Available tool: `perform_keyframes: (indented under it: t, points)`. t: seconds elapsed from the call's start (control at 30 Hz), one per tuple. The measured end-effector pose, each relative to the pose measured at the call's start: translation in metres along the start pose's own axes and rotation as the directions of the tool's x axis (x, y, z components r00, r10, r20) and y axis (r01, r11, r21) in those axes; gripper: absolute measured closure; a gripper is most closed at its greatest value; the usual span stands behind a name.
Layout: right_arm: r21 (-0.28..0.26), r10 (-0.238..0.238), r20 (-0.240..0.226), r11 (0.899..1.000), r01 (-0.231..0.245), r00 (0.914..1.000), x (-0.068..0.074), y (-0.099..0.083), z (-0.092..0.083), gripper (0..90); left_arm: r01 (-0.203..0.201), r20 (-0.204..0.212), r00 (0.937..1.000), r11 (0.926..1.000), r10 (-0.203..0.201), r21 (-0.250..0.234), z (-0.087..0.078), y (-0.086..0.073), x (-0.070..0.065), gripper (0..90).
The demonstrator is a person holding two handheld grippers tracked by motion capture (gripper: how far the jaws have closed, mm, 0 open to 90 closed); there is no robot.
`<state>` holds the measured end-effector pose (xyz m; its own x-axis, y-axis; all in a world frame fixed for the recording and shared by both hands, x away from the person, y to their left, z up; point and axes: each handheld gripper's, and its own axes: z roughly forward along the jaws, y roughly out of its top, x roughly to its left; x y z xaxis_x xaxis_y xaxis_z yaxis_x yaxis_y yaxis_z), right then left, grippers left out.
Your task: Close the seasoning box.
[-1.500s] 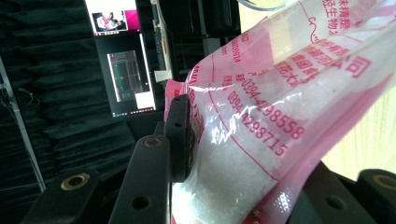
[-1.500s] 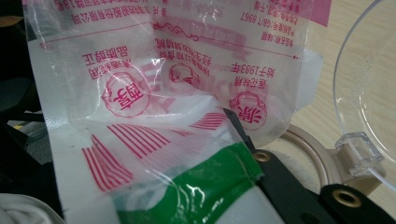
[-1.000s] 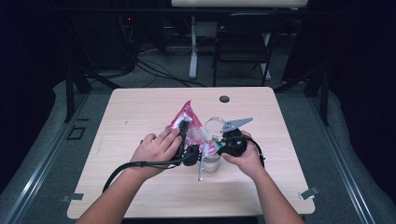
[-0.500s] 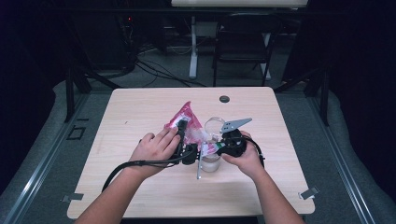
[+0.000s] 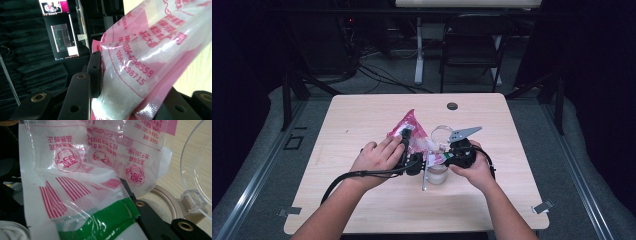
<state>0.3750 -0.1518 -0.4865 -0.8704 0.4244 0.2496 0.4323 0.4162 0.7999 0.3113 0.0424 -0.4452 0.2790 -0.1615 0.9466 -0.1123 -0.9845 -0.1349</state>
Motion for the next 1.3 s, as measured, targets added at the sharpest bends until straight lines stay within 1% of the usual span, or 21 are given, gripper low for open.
perform_keyframes:
  t: [0.03, 0.17, 0.27, 0.37, 0.5, 0.67, 0.8, 0.97, 1.03, 1.07, 1.1, 1.13, 1.17, 1.2, 1.3]
  points:
    - [0.003, -0.001, 0.003, 1.0, 0.001, 1.0, -0.0005, -0.0001, -0.0006, 90.0, -0.008, 0.005, 1.0, 0.9999, 0.008, 0.007, 0.0003, -0.0005, -0.0005, 68.6]
    - [0.002, 0.0, 0.004, 1.0, 0.0, 1.0, -0.0008, -0.0001, -0.0016, 90.0, -0.008, 0.01, 0.9999, 0.9999, 0.008, 0.007, 0.001, -0.0015, -0.0012, 68.4]
    - [0.004, -0.002, 0.0, 1.0, 0.002, 1.0, -0.001, 0.0, -0.002, 90.0, -0.017, 0.017, 0.9997, 0.9998, 0.017, 0.012, 0.0011, -0.0026, -0.0012, 68.2]
    - [-0.008, 0.002, 0.003, 1.0, -0.002, 1.0, -0.0014, 0.0, -0.0033, 90.0, -0.016, 0.019, 0.9997, 0.9998, 0.015, 0.011, 0.001, -0.004, -0.0012, 67.3]
    - [-0.01, 0.0, 0.007, 1.0, 0.0, 1.0, -0.0016, 0.0002, -0.0045, 90.0, -0.02, 0.018, 0.9996, 0.9997, 0.02, 0.01, 0.0005, -0.005, -0.001, 66.6]
    - [-0.011, 0.001, 0.012, 1.0, -0.001, 0.9999, -0.0017, 0.0, -0.0049, 90.0, -0.021, 0.031, 0.9993, 0.9996, 0.02, 0.017, 0.0014, -0.0064, -0.0032, 65.9]
    - [-0.004, -0.006, 0.014, 1.0, 0.006, 0.9999, -0.001, 0.0005, -0.0046, 90.0, -0.023, 0.03, 0.9993, 0.9997, 0.022, 0.013, 0.0015, -0.0068, -0.0031, 65.4]
    - [-0.002, -0.003, 0.016, 1.0, 0.003, 0.9999, -0.001, 0.0002, -0.0038, 90.0, -0.023, 0.025, 0.9994, 0.9997, 0.023, 0.011, 0.0004, -0.0064, -0.0018, 65.3]
    - [0.006, -0.008, 0.011, 1.0, 0.008, 0.9999, -0.0002, 0.0003, -0.0023, 90.0, -0.018, 0.026, 0.9995, 0.9998, 0.018, 0.007, -0.0004, -0.0058, -0.0017, 69.7]
    - [0.007, -0.011, 0.013, 1.0, 0.01, 0.9999, 0.0007, 0.0003, -0.001, 90.0, -0.016, 0.044, 0.9989, 0.9998, 0.016, 0.014, -0.0009, -0.0051, -0.0019, 69.7]
    - [0.009, -0.014, 0.009, 1.0, 0.014, 0.9999, 0.0017, 0.0003, 0.0003, 90.0, -0.017, 0.048, 0.9987, 0.9998, 0.017, 0.01, -0.0012, -0.0045, -0.0031, 76.6]
    - [0.019, -0.022, 0.008, 1.0, 0.022, 0.9997, 0.0024, 0.0005, 0.0012, 90.0, -0.015, 0.057, 0.9983, 0.9998, 0.014, 0.013, -0.0013, -0.004, -0.0035, 80.2]
    - [0.024, -0.025, 0.015, 0.999, 0.025, 0.9996, 0.003, 0.0004, 0.0023, 90.0, -0.009, 0.067, 0.9977, 0.9997, 0.007, 0.021, -0.0008, -0.0036, -0.0034, 81.2]
    - [0.024, -0.025, 0.015, 0.999, 0.025, 0.9996, 0.003, 0.0004, 0.0023, 90.0, -0.006, 0.068, 0.9977, 0.9998, 0.005, 0.02, -0.0004, -0.0039, -0.0038, 81.2]
    - [0.018, -0.015, 0.016, 1.0, 0.015, 0.9998, 0.0016, -0.0001, 0.0016, 90.0, -0.012, 0.061, 0.9981, 0.9998, 0.011, 0.016, -0.0011, -0.0041, -0.0044, 81.4]
